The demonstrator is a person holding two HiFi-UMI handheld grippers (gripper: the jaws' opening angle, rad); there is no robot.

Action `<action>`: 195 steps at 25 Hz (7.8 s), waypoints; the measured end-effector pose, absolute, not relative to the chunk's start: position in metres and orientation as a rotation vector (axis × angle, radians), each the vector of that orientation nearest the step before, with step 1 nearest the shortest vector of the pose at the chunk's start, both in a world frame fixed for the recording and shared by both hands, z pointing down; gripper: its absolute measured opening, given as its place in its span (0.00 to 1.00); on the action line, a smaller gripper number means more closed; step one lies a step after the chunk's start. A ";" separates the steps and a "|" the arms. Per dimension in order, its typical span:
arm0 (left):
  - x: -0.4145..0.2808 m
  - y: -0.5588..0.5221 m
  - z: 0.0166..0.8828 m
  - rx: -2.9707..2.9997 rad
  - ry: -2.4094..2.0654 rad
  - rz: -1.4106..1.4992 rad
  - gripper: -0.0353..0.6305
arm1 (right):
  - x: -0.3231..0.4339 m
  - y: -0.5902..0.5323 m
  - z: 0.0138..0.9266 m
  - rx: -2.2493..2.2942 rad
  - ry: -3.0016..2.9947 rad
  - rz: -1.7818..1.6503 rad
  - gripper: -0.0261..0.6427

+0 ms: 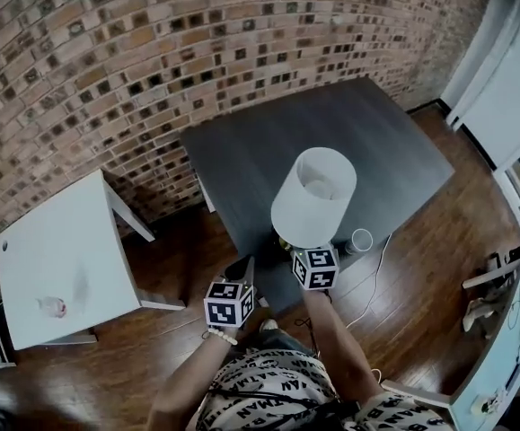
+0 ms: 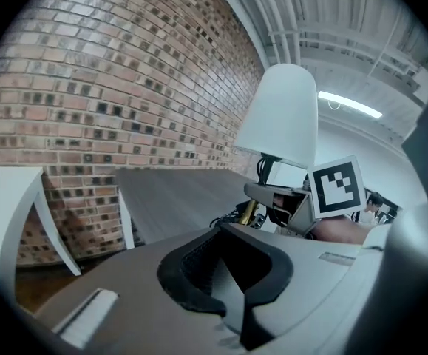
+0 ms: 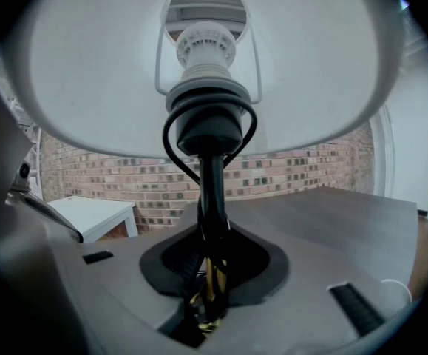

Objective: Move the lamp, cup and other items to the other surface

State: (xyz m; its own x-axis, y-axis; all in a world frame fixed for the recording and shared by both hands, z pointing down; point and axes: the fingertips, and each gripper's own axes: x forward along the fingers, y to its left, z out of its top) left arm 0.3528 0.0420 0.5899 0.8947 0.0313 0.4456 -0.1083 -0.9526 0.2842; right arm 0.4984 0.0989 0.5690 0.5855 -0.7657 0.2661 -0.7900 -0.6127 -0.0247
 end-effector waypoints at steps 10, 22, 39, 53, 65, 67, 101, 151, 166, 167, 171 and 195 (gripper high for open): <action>0.202 -0.052 0.571 2.724 -0.371 0.602 0.05 | 0.350 -0.027 0.524 2.527 -1.655 0.326 0.16; -0.012 -0.151 0.574 2.596 -0.797 0.540 0.05 | 0.155 -0.190 0.506 2.226 -2.021 0.266 0.16; -0.093 -0.262 0.601 2.378 -1.227 0.395 0.05 | 0.014 -0.387 0.564 1.699 -2.423 0.234 0.16; -0.093 -0.295 0.635 2.300 -1.312 0.374 0.05 | -0.031 -0.453 0.617 1.475 -2.520 0.193 0.16; -0.095 -0.299 0.641 2.268 -1.330 0.373 0.05 | -0.037 -0.461 0.625 1.442 -2.543 0.188 0.16; -0.094 -0.299 0.642 2.271 -1.324 0.375 0.05 | -0.037 -0.459 0.625 1.438 -2.546 0.176 0.16; -0.065 -0.263 0.585 2.435 -1.009 0.382 0.05 | 0.068 -0.243 0.598 1.892 -2.149 0.672 0.51; 0.369 0.154 0.576 2.801 0.254 0.606 0.05 | 0.506 0.295 0.617 2.858 -0.861 0.761 0.69; 0.443 0.203 0.621 2.776 0.356 0.746 0.05 | 0.577 0.319 0.692 2.753 -0.833 0.916 0.70; 0.444 0.203 0.623 2.773 0.354 0.749 0.05 | 0.579 0.317 0.696 2.749 -0.837 0.922 0.70; 0.450 0.200 0.631 2.758 0.340 0.764 0.05 | 0.587 0.314 0.708 2.737 -0.841 0.939 0.70; 0.384 0.120 0.614 2.736 0.071 0.728 0.05 | 0.533 0.231 0.658 2.603 -1.109 0.844 0.56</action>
